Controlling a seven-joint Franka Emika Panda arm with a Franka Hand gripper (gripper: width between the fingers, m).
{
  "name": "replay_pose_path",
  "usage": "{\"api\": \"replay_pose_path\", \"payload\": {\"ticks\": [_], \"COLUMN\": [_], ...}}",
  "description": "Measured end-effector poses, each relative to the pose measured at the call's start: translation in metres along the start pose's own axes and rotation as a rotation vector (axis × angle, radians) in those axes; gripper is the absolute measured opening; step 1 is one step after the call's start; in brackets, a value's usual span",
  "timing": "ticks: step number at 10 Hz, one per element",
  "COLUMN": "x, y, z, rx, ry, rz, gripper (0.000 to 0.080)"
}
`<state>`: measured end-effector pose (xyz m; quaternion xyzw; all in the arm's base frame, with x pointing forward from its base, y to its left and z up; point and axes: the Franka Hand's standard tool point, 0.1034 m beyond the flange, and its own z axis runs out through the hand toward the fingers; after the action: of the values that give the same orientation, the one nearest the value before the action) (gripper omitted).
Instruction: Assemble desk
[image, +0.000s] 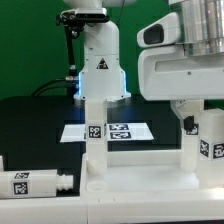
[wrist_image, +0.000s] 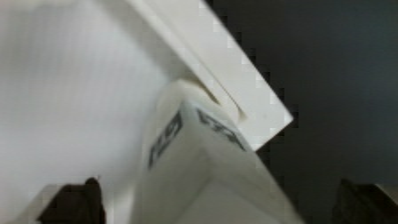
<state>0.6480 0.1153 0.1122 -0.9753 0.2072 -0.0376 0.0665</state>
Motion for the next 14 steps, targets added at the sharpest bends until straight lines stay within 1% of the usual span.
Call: {"api": "replay_pose_path", "payload": {"ticks": [1,2,4,6,7,8,9,10,11,12,13,14], "x": [-0.002,-0.004,-0.003,-0.003,-0.003,-0.002,-0.002,-0.002,-0.004,-0.005,-0.004,-0.004], "y": [-0.001,0.003,0.004,0.004,0.007,0.008,0.008,0.009,0.009,0.01,0.012,0.011], "z": [0.0,0.002,0.002,0.002,0.003,0.003,0.003,0.003,0.004,0.004,0.004,0.004], "rx": [0.0,-0.002,-0.003,-0.002,-0.006,-0.009,-0.02,-0.02,-0.018,0.0,0.014,0.015], "ry": [0.004,0.008,0.008,0.007,0.006,0.008,0.015,0.021,0.024,0.031,0.021,0.021], "rz": [-0.147,-0.193,-0.16,-0.106,-0.002,0.098,0.193,0.377,0.619,0.833,0.953,0.996], "gripper": [0.0649,0.0649,0.0644,0.0389,0.0389,0.0297,0.0297,0.0297,0.0297,0.0297,0.0297,0.0297]}}
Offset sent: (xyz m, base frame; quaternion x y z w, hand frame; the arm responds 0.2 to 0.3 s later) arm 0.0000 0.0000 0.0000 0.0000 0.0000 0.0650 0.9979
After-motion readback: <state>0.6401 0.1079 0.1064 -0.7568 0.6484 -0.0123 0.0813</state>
